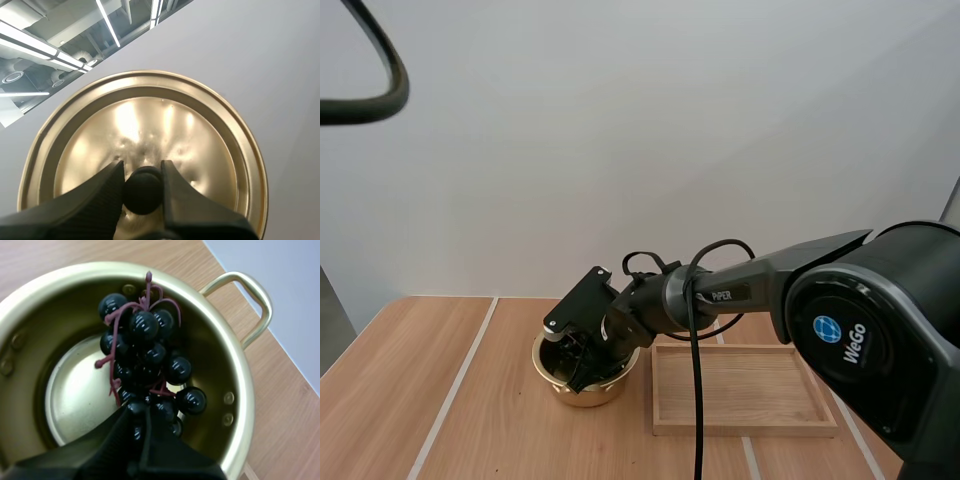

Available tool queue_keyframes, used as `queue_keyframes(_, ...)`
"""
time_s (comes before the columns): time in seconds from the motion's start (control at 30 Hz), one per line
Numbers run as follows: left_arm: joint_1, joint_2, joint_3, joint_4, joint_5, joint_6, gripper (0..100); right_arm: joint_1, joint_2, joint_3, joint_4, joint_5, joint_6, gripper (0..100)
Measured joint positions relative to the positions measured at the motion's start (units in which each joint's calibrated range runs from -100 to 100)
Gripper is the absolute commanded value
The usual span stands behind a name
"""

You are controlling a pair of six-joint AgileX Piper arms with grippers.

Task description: Open the lid, put the grape in the pot, and close it

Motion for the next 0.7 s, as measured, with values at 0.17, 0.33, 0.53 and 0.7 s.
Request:
queue_keyframes(0.17,0.0,0.0,0.0,0.0,0.0,0.0,0,-0.17,-2.77,-0.15,0.48,-3.77,0.99,2)
queue_keyframes(0.33,0.0,0.0,0.0,0.0,0.0,0.0,0,-0.41,-6.64,-0.56,0.86,-5.84,1.18,2)
queue_keyframes(0.53,0.0,0.0,0.0,0.1,0.0,-0.39,0,-0.48,-5.49,-0.57,0.86,-8.87,1.28,2)
queue_keyframes(0.7,0.0,0.0,0.0,0.23,0.0,-1.11,0,-0.48,-2.09,-0.57,-0.33,-10.12,1.38,2)
